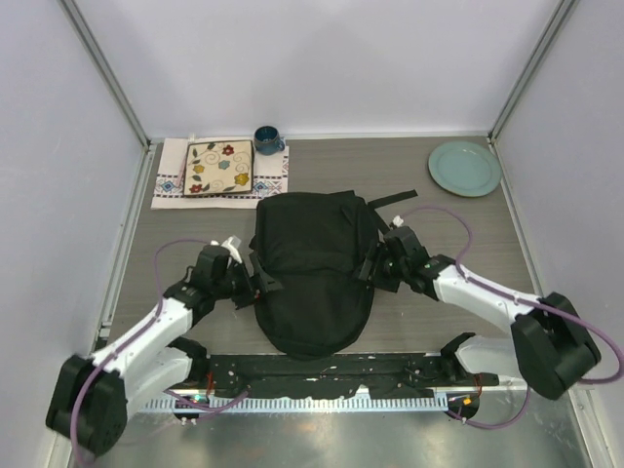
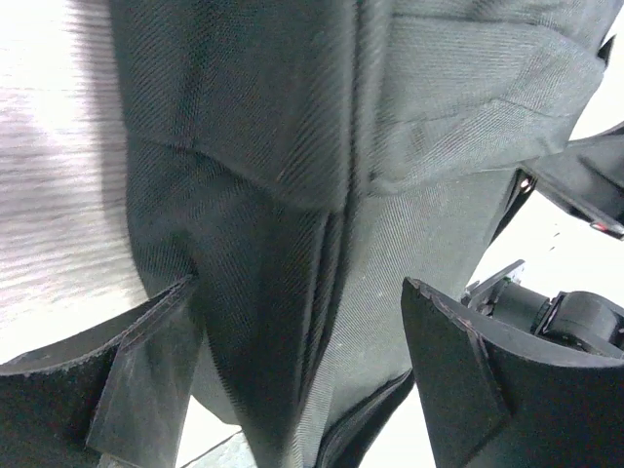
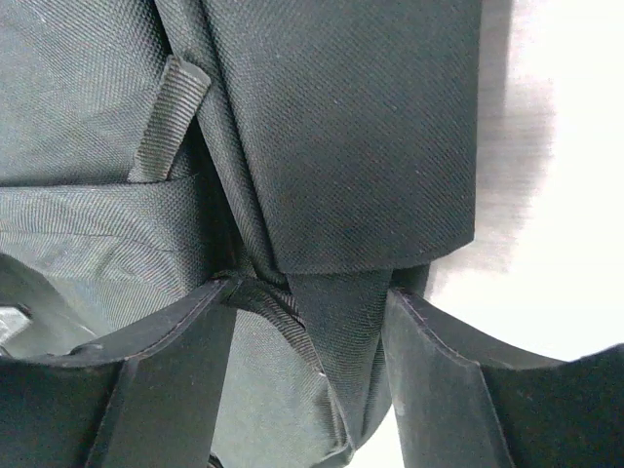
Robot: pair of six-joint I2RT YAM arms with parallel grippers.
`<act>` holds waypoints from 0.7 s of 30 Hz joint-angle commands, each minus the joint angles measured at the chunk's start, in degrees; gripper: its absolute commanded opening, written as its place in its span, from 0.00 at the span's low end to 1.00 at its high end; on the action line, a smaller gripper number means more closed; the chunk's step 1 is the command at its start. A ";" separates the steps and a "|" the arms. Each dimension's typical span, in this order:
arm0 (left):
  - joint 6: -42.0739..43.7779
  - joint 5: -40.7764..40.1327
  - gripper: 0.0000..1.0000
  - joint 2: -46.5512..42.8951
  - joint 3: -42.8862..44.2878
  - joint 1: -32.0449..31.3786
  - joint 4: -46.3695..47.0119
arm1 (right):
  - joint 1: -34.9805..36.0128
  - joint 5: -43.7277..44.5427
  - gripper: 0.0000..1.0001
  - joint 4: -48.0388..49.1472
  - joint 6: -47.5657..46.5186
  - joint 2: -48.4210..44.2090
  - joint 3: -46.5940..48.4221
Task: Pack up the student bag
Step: Move the student bag to the center of the board, then reset both arms
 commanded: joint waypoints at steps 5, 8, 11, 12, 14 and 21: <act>2.77 -3.56 0.83 15.43 15.53 -3.51 5.45 | -2.80 -0.19 0.64 4.28 -3.02 7.73 13.52; 5.05 -8.74 0.94 14.65 18.97 -3.51 -1.57 | -2.89 3.38 0.68 -1.95 -5.48 5.73 14.76; 5.76 -15.77 1.00 9.38 17.84 -3.51 -7.74 | -2.90 10.94 0.74 -8.19 -5.93 -1.19 11.79; 5.76 -17.27 1.00 7.72 17.31 -3.51 -8.80 | -2.98 14.10 0.78 -9.68 -5.84 -3.23 10.82; 4.19 -22.44 1.00 2.00 15.20 -3.51 -11.17 | -3.07 15.70 0.79 -10.49 -6.19 -9.63 8.27; 2.95 -35.29 0.99 -8.56 16.77 -3.43 -22.58 | -3.42 33.25 0.87 -20.58 -7.59 -22.05 9.66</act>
